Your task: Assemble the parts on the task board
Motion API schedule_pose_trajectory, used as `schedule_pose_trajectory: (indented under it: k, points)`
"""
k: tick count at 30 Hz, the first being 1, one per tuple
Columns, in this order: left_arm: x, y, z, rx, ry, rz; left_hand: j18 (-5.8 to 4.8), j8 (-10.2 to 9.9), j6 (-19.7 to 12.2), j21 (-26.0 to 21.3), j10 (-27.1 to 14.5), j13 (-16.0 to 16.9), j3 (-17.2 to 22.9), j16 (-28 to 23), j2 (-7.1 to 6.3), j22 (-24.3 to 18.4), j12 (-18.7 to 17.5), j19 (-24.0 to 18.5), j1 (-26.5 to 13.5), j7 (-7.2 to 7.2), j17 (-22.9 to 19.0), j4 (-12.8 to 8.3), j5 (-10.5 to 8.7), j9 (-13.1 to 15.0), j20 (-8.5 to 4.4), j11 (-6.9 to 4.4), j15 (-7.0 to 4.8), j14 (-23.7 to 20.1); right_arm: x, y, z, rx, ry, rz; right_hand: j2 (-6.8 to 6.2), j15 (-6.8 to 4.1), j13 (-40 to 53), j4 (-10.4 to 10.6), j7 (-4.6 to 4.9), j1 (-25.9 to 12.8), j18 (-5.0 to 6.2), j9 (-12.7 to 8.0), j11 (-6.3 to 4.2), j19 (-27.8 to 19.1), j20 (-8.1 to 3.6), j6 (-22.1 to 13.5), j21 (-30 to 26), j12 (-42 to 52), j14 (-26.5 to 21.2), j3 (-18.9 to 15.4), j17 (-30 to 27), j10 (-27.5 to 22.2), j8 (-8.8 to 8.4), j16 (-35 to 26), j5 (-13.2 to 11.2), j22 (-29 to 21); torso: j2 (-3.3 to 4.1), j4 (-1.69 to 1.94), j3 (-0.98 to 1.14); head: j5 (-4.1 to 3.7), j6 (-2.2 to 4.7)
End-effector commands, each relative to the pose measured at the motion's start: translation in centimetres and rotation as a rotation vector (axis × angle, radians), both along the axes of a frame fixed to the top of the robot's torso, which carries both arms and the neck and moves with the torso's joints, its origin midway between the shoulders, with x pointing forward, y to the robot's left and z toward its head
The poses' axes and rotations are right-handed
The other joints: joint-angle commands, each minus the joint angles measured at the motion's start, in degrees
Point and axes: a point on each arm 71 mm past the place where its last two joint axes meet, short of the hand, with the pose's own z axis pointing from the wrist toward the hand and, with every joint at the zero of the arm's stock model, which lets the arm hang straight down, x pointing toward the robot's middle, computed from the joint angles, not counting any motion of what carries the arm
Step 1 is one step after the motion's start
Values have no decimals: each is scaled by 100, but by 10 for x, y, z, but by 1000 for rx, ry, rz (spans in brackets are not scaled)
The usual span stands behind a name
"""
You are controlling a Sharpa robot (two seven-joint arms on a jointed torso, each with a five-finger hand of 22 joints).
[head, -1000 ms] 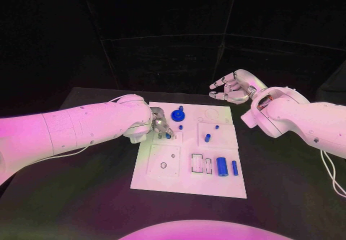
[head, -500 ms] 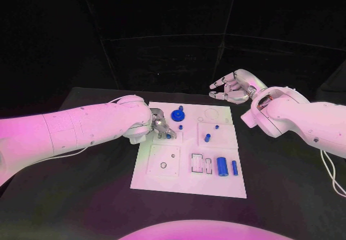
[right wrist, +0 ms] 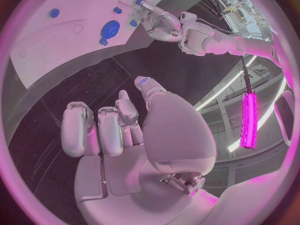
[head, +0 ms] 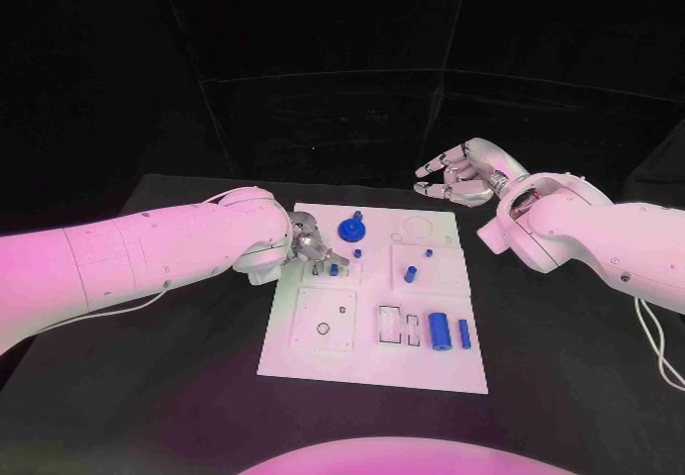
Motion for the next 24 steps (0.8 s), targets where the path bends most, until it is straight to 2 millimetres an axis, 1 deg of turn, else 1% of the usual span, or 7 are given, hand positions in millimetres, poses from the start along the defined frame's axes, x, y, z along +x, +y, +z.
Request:
schedule_pose_trajectory:
  k: [1,3,7,11,16,20,24]
  points:
    - [3,3,13,-19,-30,12,20,-47,-169,-132,-167,-236,-190,18,18,-120,-213,-13,129,45,1509,78,-17,-3,-42,32,-41,605,1,-2,1,11,-2,-4,1,-42,3,34,-29,-51,70,2,-11,-25,-2,14,-36,10,246,3,-5,-21,30,-37,-46,-10,5,-5,3,-16,12]
    - [7,8,21,-22,-43,21,38,-83,-299,-206,-275,-398,-318,18,37,-207,-350,-52,226,83,1509,141,-13,-25,-29,69,-27,605,1,-2,1,12,-1,-6,1,-42,2,34,-29,-51,70,2,-12,-24,-2,14,-36,9,247,3,0,-21,30,-34,-48,-9,3,-3,5,-19,16]
    - [19,20,37,-6,-55,37,58,-192,-516,-299,-371,-510,-496,18,116,-310,-431,-95,520,171,1509,192,-9,-118,12,131,30,605,2,-3,1,13,0,-10,4,-43,5,34,-30,-45,69,2,-13,-21,-2,14,-34,13,247,4,-1,-19,30,-35,-54,-5,7,2,7,-13,34]
    - [34,30,48,17,-61,56,64,-248,-568,-329,-401,-542,-583,18,178,-338,-442,-105,700,207,1509,196,-11,-192,44,171,62,605,2,-4,1,13,1,-13,6,-43,8,32,-31,-39,68,2,-14,-20,-3,13,-33,16,248,6,5,-18,31,-31,-58,-4,10,-9,7,18,65]
    - [47,36,54,36,-60,74,65,-276,-575,-335,-411,-551,-625,18,244,-338,-437,-104,800,223,1509,196,-12,-240,62,188,78,605,3,-4,1,13,3,-12,7,-44,8,31,-32,-35,68,2,-14,-20,-3,13,-34,16,248,7,5,-18,31,-32,-59,-4,25,-17,-1,10,81]
    - [57,37,56,66,-62,79,68,-284,-558,-342,-420,-565,-648,18,319,-343,-438,-104,862,227,1509,201,-11,-272,72,193,85,605,3,-2,0,13,3,-10,12,-45,8,28,-32,-23,69,2,-15,-21,-3,13,-35,17,249,11,5,-18,32,-32,-61,-5,41,-31,1,43,93]
    - [64,34,55,96,-58,80,71,-291,-554,-353,-429,-577,-668,18,366,-355,-444,-109,872,231,1509,217,-11,-291,77,197,88,605,3,-1,0,14,4,-7,14,-45,8,27,-33,-19,69,2,-16,-21,-3,12,-35,17,249,13,5,-18,33,-32,-61,-6,50,-25,-12,40,97]
